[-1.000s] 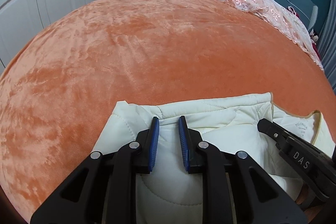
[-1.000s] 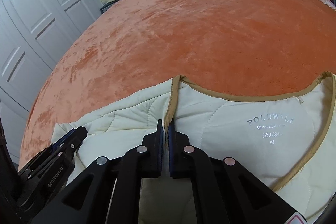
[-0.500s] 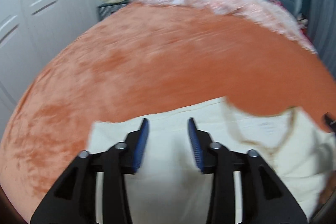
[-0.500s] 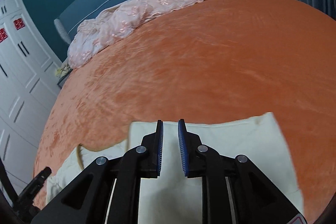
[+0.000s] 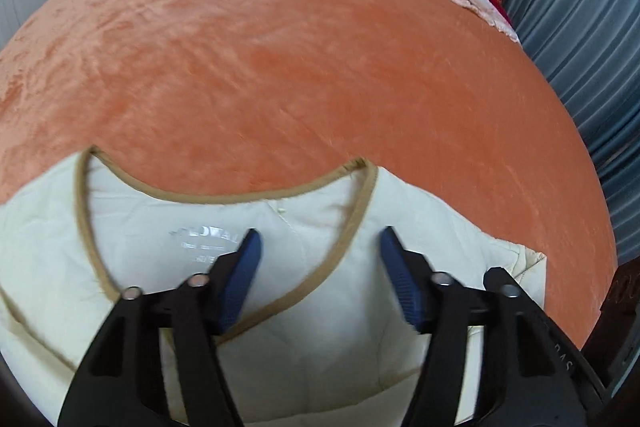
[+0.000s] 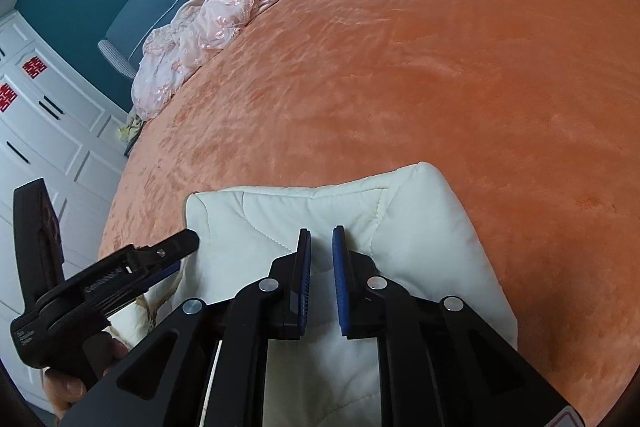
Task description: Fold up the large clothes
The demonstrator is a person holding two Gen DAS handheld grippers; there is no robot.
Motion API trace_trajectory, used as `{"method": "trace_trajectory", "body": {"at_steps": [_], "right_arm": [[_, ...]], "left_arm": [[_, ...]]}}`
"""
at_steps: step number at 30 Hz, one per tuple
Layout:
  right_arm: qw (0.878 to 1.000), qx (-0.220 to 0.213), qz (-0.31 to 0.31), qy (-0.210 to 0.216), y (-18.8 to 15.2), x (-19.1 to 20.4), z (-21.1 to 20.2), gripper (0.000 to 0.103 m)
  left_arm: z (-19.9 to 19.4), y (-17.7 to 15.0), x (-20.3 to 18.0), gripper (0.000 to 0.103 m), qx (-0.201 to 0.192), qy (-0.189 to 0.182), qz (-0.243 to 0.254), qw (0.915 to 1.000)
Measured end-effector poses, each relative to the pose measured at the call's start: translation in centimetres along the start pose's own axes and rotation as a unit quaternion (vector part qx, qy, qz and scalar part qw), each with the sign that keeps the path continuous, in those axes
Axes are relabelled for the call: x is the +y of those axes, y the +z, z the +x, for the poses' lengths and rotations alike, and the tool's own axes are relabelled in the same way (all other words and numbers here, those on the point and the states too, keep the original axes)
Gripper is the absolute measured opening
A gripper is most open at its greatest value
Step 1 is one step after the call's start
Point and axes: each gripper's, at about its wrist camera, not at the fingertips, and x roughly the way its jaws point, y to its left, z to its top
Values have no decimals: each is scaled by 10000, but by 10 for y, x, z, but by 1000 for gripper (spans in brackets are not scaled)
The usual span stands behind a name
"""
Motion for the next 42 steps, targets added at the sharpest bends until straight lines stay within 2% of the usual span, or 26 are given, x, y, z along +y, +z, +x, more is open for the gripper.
{"method": "trace_trajectory", "body": {"at_steps": [2,4,6,8,12,17,20,23,25,26,27,29,31,33,36,39,42], "right_arm": [[10000,-19,-29,66,-1,1,0,10],[9999,-35,-48,136,-1,2,-1,11],[9998,-77,-86,170,-1,4,-3,12],[9998,-93,-123,127,-1,5,-5,12],[9998,-20,-74,-201,0,4,1,0],[9983,60,-163,-549,-4,4,13,0],[9957,4,-382,-842,-6,11,16,0],[9902,-446,-473,-1234,-9,18,3,0],[9830,-890,-584,-1497,-9,27,-20,8],[9811,-1088,-730,-1422,-9,36,-30,13],[9798,-1181,-954,-1303,-10,48,-39,13],[9807,-937,-1415,-970,-12,77,-40,13],[9810,-396,-1805,-584,-19,109,-25,13],[9800,37,-1972,-253,-30,132,-4,13],[9679,406,-2457,-338,-50,159,29,13],[9576,721,-2736,-547,-70,162,54,12],[9627,706,-2579,-422,-74,152,57,8]], "left_arm": [[6,-4,-5,16,-3,85,233,9997],[8,-7,-7,6,-61,65,413,9991],[4,-7,-7,2,-189,96,426,9989],[1,-6,-9,1,-318,82,393,9987],[1,-10,-11,1,-461,229,441,9977],[8,-16,-1,1,-443,173,236,9986],[9,-18,-7,2,-494,363,404,9973],[-6,-22,-9,3,-686,669,419,9945],[-31,-25,5,6,-963,694,249,9926],[-44,-25,17,16,-1045,732,135,9917],[-54,-24,30,21,-1089,869,53,9902],[-65,-19,53,22,-1035,1220,30,9871],[-64,-15,73,22,-882,1569,124,9836],[-58,-15,88,22,-735,1706,87,9826],[-49,-19,102,22,-537,1535,-105,9866],[-40,-27,106,22,-588,1559,-21,9860],[-35,-34,108,22,-744,1552,5,9851]]}}
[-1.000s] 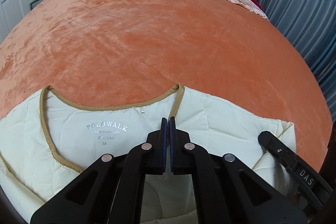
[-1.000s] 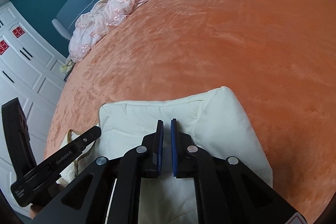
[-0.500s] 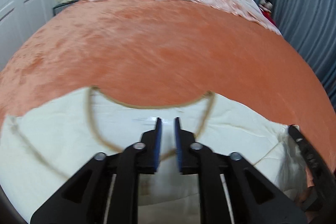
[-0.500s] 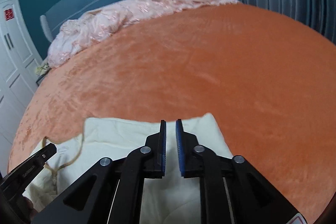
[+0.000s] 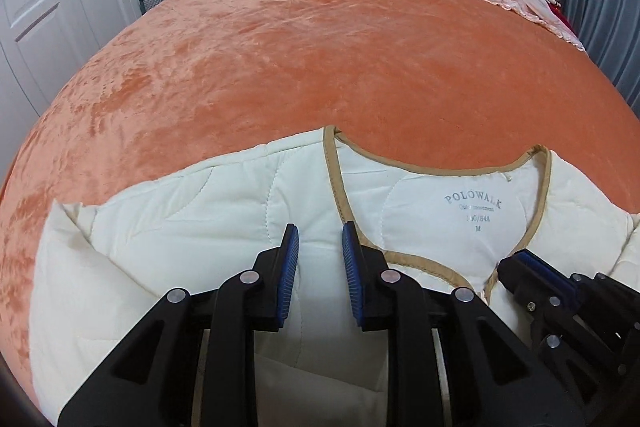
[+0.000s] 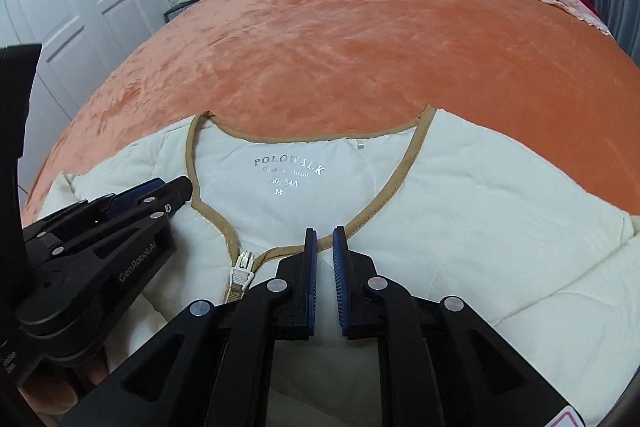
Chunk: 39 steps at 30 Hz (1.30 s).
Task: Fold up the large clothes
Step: 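Grasp the collar beside the zipper with the right tool and fold it over, then open the right tool and lift both tools away from the folded jacket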
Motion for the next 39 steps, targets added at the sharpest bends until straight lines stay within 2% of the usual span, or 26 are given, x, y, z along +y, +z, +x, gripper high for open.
{"method": "trace_trajectory", "body": {"at_steps": [4,7,10,18,32,34,36,37,38,39], "right_arm": [[9999,-10,146,78,-5,-5,7,4],[9999,-52,152,-8,-5,-3,12,0],[9997,-85,211,-21,-3,-4,17,0],[9995,-168,245,-116,3,-3,26,0],[9986,-320,413,39,2,-9,27,0],[9979,-454,453,-11,2,-10,20,0],[9909,-1010,774,-448,-5,-19,-5,0],[9829,-1261,1126,-731,-10,-29,-20,0],[9749,-1420,1459,-904,-16,-40,-33,2],[9654,-1527,1818,-1078,-23,-52,-47,11]], "left_arm": [[5,-4,-6,22,-125,155,131,9997],[7,-6,-4,22,-189,108,74,9997],[9,-7,-1,22,-243,46,2,9997],[13,-9,-6,22,-340,168,58,9993],[13,-10,-7,22,-436,258,97,9987],[11,-10,-6,22,-430,245,44,9988],[0,-13,0,25,-495,380,-170,9979],[-8,-16,5,25,-528,550,-366,9964],[-20,-20,13,25,-562,681,-622,9941],[-33,-23,23,26,-645,764,-897,9909]]}}
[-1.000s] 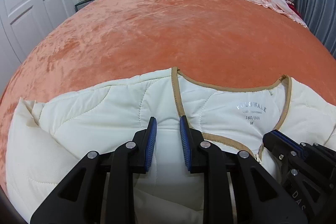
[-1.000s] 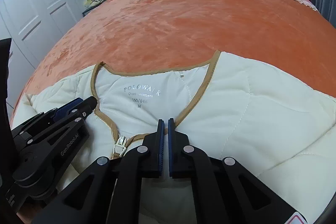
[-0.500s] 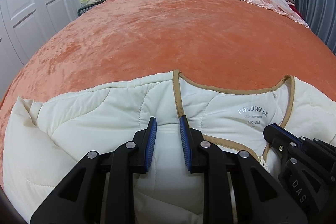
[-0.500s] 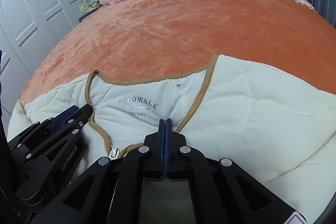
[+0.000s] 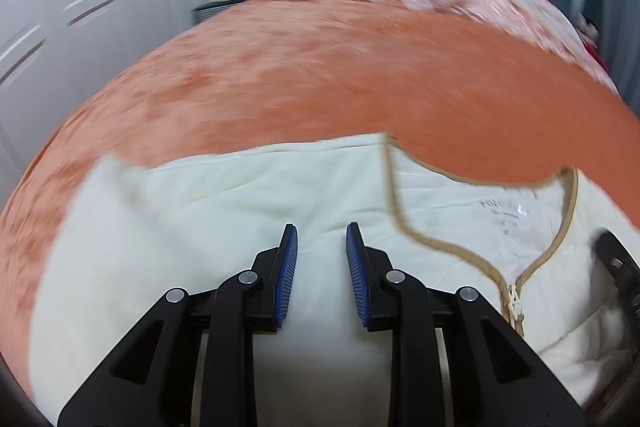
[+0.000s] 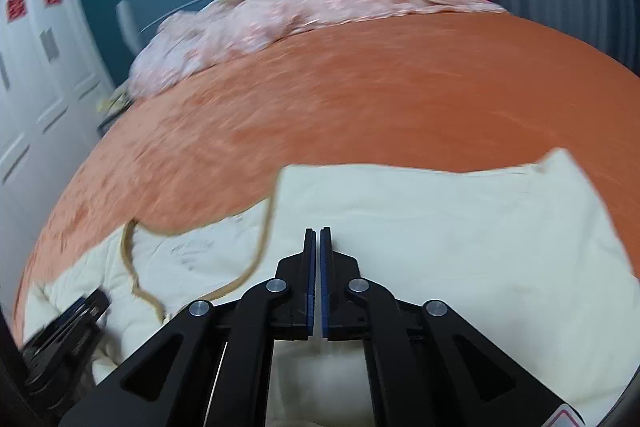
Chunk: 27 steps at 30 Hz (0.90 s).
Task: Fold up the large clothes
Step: 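Open the right tool and lift both tools away from the folded jacket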
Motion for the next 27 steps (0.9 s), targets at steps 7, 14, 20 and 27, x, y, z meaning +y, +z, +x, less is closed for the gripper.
{"method": "trace_trajectory", "body": {"at_steps": [7,14,20,27], "right_arm": [[9989,118,-344,310,-15,-61,-110,20],[9928,686,-961,180,-95,-151,-244,62],[9906,1334,-292,-1,-164,-225,-311,65],[9779,1846,800,571,-214,-250,-324,65]], "left_arm": [[-109,-19,90,84,-656,-152,-537,9963],[-173,-106,173,90,854,-645,-45,9943],[-220,-195,239,91,1386,-514,-488,9878],[-235,-239,265,91,1710,-864,-1037,9760]]}}
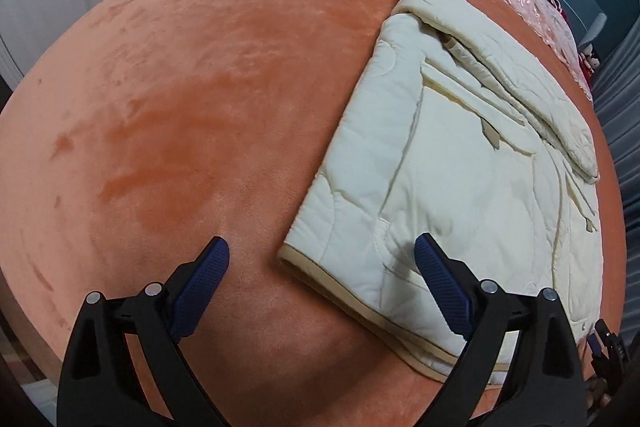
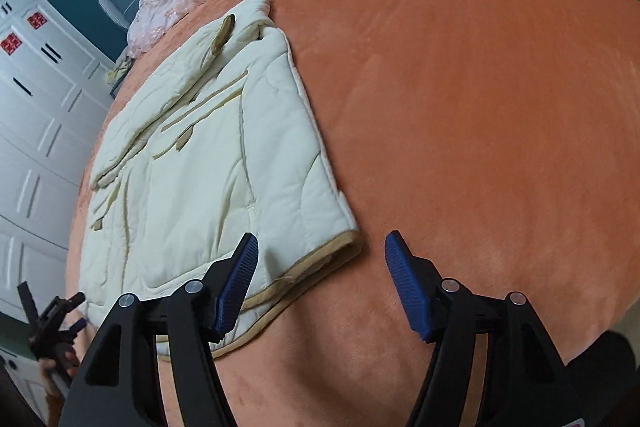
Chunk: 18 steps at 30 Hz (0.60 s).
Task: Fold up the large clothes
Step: 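Open the right tool and lift both tools away from the folded jacket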
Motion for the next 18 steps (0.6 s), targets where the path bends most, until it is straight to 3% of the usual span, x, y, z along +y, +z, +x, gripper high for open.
{"method": "trace_trajectory", "body": {"at_steps": [3,4,5,6,8,9,11,16,18], "right_arm": [[9998,-19,135,137,0,7,5,64],[9997,-17,167,154,2,9,6,62],[9997,1,195,160,3,12,8,51],[9996,79,205,190,3,14,10,26],[9994,82,226,266,3,17,7,10],[9996,7,126,254,2,22,0,8],[9996,-110,-89,247,0,28,-14,5],[9966,-213,-750,263,-6,38,-61,2],[9940,-225,-1059,165,-13,38,-82,0]], "left_arm": [[0,-3,-4,84,83,-372,-132,9992],[1,-3,-9,71,130,-410,-126,9990],[2,-3,-11,57,170,-324,-134,9992],[1,-4,-13,51,173,-279,-121,9994],[-1,-4,-13,23,251,-417,-154,9987],[-4,-5,-14,17,251,-380,-146,9989],[-16,-6,-17,7,158,-334,-8,9993],[-58,-13,-11,1,-47,-515,151,9985],[-79,-22,-8,0,-143,-412,321,9985]]}}
